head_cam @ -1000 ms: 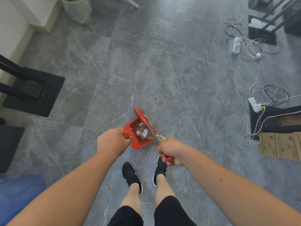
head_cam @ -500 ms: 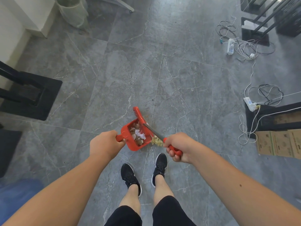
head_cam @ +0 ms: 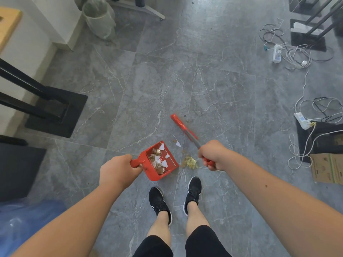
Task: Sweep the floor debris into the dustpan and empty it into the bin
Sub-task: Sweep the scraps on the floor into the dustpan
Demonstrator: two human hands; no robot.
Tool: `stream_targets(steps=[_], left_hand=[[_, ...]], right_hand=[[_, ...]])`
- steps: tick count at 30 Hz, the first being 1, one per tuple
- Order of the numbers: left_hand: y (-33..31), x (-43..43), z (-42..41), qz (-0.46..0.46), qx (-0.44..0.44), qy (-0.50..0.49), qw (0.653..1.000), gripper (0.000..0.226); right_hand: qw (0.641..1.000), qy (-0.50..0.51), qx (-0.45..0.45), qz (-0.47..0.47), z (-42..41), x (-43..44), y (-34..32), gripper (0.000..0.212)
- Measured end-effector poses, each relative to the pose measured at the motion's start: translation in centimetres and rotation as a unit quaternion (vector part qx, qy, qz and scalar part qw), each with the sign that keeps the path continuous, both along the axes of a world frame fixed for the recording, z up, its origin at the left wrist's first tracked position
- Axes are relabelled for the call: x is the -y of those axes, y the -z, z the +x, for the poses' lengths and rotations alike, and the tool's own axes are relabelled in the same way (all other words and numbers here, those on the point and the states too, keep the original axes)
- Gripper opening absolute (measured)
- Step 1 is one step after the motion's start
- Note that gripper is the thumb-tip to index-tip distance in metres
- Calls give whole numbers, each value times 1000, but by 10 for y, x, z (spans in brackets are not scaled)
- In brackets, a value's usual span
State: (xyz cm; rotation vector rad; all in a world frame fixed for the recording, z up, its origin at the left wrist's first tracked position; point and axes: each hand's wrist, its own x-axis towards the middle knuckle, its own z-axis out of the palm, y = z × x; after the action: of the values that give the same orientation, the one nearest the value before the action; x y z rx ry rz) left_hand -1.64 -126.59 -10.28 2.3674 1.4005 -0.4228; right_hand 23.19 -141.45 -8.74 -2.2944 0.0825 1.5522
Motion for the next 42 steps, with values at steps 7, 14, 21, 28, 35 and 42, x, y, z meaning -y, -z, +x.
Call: stream_targets(steps=[7, 14, 21, 28, 35, 42], left_hand=[[4, -2, -13, 4, -5, -7, 1000, 40], [6, -5, -22, 8, -6, -14, 1000, 38], [4, -8, -25, 12, -10, -1, 1000, 39], [4, -5, -16, 4, -17, 41, 999, 37], [6, -2, -10, 11, -18, 73, 997, 39], [6, 18, 0, 4, -13, 82, 997, 41]], right_hand=[[994, -96, 45, -21, -8, -2, 32, 20], [986, -149, 33, -70, -10, 14, 35, 27], [964, -237, 39, -115, 3, 21, 16, 26], [934, -322, 35, -154, 7, 10, -6, 10], [906, -382, 58, -171, -6, 30, -17, 9], [894, -412, 61, -168, -6, 48, -18, 5]])
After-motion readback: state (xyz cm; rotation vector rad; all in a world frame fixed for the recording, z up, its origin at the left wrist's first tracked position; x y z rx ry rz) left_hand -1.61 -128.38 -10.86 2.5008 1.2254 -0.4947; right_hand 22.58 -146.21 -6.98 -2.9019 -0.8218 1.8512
